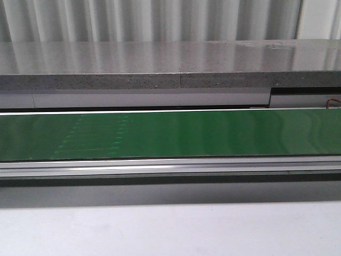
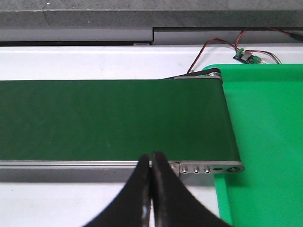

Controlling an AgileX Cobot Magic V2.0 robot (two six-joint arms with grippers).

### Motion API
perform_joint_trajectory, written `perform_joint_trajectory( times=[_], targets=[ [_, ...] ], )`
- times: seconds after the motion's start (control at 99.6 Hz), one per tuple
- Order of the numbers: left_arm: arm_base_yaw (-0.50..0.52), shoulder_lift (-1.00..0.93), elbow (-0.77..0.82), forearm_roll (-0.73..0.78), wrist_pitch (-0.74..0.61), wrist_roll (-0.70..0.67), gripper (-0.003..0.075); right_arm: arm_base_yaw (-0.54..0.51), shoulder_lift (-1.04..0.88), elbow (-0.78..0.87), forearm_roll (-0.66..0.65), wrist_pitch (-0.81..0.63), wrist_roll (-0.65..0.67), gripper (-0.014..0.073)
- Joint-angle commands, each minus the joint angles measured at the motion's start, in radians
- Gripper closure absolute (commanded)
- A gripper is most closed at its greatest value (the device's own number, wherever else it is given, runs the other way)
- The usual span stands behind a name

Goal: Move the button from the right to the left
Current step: 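Open the left gripper and raise it off the button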

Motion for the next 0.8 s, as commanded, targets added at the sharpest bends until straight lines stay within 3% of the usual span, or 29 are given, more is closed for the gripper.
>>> perform_joint_trajectory(
  times=[0.0,0.301,0.572,0.793],
  targets=[
    [-0.052,-0.095,-0.029,-0.054,-0.036,-0.001,0.0163,0.001,0.004,-0.022,0.004,-0.073,-0.007,0.0661],
    [-0.26,-0.23,0.027,-0.123,-0.103,-0.082,0.0163,0.001,0.004,-0.022,0.004,-0.073,-0.007,0.0661],
    [-0.485,-0.377,0.193,-0.168,-0.296,-0.082,0.0164,0.001,0.004,-0.022,0.004,-0.073,-0.007,0.0661],
    [-0.542,-0.54,0.362,-0.313,-0.337,-0.092,0.0195,0.001,0.004,-0.022,0.004,-0.073,-0.007,0.0661]
  ],
)
